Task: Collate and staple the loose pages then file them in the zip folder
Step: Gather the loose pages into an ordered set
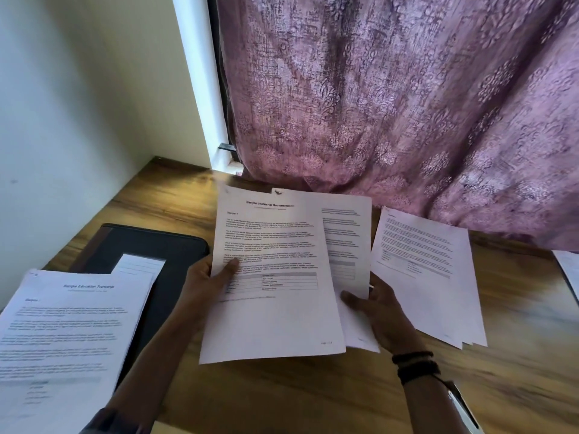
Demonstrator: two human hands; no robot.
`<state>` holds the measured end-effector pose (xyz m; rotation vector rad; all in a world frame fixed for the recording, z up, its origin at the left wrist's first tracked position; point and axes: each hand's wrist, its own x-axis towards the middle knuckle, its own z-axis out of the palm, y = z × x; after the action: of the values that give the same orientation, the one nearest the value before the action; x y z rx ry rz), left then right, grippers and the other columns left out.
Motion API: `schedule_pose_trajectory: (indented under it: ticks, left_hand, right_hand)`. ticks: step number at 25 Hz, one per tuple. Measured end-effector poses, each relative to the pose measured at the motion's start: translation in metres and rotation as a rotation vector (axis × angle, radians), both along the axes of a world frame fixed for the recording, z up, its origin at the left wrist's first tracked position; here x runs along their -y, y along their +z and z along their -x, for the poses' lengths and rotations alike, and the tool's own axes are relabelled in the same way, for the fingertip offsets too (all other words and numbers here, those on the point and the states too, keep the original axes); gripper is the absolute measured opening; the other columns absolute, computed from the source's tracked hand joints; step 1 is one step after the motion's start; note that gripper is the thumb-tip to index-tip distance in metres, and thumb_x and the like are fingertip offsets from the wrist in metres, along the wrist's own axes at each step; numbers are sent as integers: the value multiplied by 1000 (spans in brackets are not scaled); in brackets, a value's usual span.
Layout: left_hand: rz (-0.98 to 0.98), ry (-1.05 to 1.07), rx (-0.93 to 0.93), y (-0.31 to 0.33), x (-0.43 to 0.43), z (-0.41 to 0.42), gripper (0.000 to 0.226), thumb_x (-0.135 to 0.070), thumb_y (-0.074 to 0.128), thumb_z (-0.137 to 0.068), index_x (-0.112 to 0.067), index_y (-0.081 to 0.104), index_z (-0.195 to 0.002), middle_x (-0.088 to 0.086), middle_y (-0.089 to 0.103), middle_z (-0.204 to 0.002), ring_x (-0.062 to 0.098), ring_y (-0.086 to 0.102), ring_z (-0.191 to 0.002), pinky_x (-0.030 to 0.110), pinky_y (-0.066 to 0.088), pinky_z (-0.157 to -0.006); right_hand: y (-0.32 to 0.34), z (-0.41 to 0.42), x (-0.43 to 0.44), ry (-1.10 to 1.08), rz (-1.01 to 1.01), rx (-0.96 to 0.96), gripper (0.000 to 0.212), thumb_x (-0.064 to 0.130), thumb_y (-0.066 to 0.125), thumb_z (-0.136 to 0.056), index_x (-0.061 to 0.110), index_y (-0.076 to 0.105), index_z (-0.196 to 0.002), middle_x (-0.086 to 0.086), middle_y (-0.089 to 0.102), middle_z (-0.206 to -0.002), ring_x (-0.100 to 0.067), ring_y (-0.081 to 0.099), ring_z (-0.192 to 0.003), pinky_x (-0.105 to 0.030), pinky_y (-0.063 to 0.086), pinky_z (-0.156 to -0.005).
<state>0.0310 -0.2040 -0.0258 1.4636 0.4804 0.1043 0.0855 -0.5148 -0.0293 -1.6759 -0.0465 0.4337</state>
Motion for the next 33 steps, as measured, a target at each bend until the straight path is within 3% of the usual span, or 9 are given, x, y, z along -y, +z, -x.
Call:
schedule_pose_trajectory:
  ticks: [6, 9, 11, 17, 19, 21, 27, 30, 33]
  left_hand:
    - [15, -45, -12, 12, 33, -1, 19, -24, 67, -89, -8, 71, -99, 6, 76, -94, 27, 73, -88, 37, 59, -73]
    - [89, -78, -27, 16, 54, -1, 23, -23, 67, -89, -7, 70, -105, 10, 75, -101, 32, 71, -94, 51, 55, -87]
    - [29, -105, 51, 18, 69, 1, 27, -27, 67, -90, -10, 69, -112, 9, 74, -108, 30, 70, -99, 54, 54, -91]
    - [-205, -119, 324, 50, 110, -4, 17, -27, 60, -94, -27, 68, -109, -7, 74, -106, 13, 71, -97, 36, 59, -82]
    - [-246, -140, 412, 61, 119, -4, 20, -21, 58, -96, -33, 65, -110, -13, 72, -109, 9, 70, -99, 25, 58, -80]
    - [-224, -154, 425, 58, 126, -4, 22, -20, 60, -94, -29, 65, -114, -9, 73, -111, 11, 69, -102, 28, 58, -81]
    - [-277, -152, 292, 40, 140, -2, 19, -19, 67, -89, -23, 69, -107, -23, 73, -91, 3, 71, -91, 29, 59, -81]
    - [-311, -143, 336, 52, 145, -3, 15, -16, 67, -90, -23, 67, -103, -29, 71, -81, -2, 71, -82, 15, 56, -66]
    - [-336, -140, 360, 59, 146, -8, 18, -16, 65, -90, -19, 66, -108, -31, 70, -81, -4, 70, -81, 10, 52, -63]
  right_hand:
    - [18, 17, 19, 146, -134, -81, 36, -1, 56, -94, 15, 55, -126, -3, 72, -116, -24, 70, -106, -32, 59, -81]
    - [20, 22, 26, 64, -97, -76, 25, 32, 48, -102, 25, 59, -124, 1, 70, -119, -21, 64, -115, -37, 55, -92]
    - [20, 24, 34, -4, -123, -78, 40, 55, 46, -97, 31, 57, -127, 6, 67, -124, -18, 65, -114, -42, 54, -96]
    - [24, 32, 47, -35, 32, 282, 38, 2, 68, -88, 27, 61, -116, 5, 72, -115, -12, 69, -105, -30, 59, -84]
    - [23, 31, 51, -104, 48, 346, 47, -4, 66, -88, 34, 58, -114, 8, 69, -116, -7, 66, -106, -26, 58, -85]
    - [19, 33, 55, -114, 62, 377, 49, -4, 65, -87, 36, 56, -115, 9, 67, -118, -7, 64, -109, -26, 57, -87]
    - [9, 26, 73, -162, -11, 272, 37, 45, 52, -97, 17, 56, -121, -1, 68, -116, -15, 68, -101, -30, 58, -79]
    - [-10, -7, 113, -567, 282, 159, 49, 49, 58, -91, 8, 57, -120, -12, 68, -113, -26, 64, -101, -35, 47, -85]
    - [-35, -33, 154, -565, 647, 41, 65, 33, 73, -86, -3, 47, -134, -22, 55, -133, -35, 50, -126, -39, 37, -105]
